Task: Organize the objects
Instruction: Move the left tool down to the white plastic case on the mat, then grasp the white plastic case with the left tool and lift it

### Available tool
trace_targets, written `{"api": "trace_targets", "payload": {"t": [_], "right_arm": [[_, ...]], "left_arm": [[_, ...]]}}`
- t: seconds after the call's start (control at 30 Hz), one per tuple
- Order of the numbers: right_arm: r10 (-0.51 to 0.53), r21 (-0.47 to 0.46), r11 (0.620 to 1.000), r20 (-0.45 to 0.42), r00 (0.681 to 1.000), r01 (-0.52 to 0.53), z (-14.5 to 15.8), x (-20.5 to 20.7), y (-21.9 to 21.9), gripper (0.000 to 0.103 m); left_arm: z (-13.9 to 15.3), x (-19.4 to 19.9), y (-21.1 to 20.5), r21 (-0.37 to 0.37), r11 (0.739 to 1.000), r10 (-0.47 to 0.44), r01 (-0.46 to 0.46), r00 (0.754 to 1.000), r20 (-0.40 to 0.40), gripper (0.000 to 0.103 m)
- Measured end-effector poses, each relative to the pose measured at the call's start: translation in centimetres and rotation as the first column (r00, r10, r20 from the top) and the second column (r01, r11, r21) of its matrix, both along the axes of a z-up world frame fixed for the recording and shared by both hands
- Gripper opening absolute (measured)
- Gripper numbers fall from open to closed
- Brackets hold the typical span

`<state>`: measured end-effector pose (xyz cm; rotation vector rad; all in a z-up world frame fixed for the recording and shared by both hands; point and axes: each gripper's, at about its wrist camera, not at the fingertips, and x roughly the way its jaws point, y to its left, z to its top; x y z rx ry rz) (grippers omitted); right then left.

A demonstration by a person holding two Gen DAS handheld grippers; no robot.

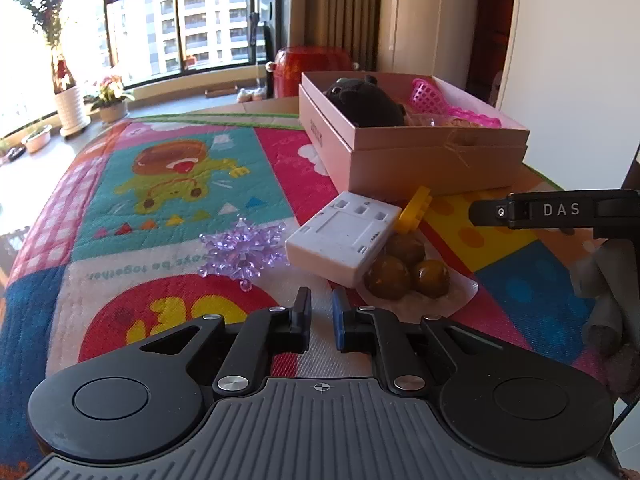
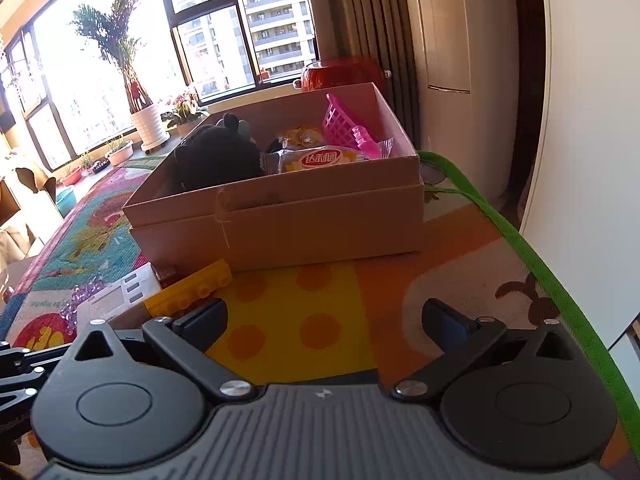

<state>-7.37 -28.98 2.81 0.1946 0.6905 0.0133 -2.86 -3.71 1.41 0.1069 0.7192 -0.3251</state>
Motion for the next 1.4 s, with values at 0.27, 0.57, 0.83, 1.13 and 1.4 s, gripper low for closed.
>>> {"api": "trace_targets", "payload": {"t": [0.27, 0.57, 0.83, 1.13, 1.4], "right_arm": [[0.002, -0.037, 0.999, -0.016, 1.000, -0.003, -0.1, 0.2, 0.5, 0.103], [0.013, -0.151, 0.988, -0.068, 0.998, -0.024, -0.3, 0.9, 2.0, 0.103], [0.025, -0.154, 0.988, -0.069, 0.997, -0.035, -0.3, 0.8, 1.9, 0.103], [0.029, -0.146, 0.989, -0.064, 0.998, -0.038, -0.2, 0.6, 1.7, 0.103], [0.027, -0.119, 0.992, -0.051, 0.998, -0.033, -0.1, 0.4, 1.3, 0.103]], "left_arm": [[-0.2, -0.3, 0.4, -0.040, 0.997, -0.064, 0.064, 0.998, 0.009, 0.036], [-0.3, 0.0, -0.7, -0.023, 0.986, -0.165, 0.165, 0.986, 0.002, 0.060], [-0.5, -0.3, -0.7, -0.026, 0.986, -0.162, 0.163, 0.987, 0.011, 0.061], [2.4, -0.3, 0.2, -0.066, 0.978, -0.196, 0.200, 0.978, 0.067, 0.059], [2.0, 4.4, -1.9, -0.003, 0.972, -0.233, 0.233, 0.972, 0.022, 0.059]]}}
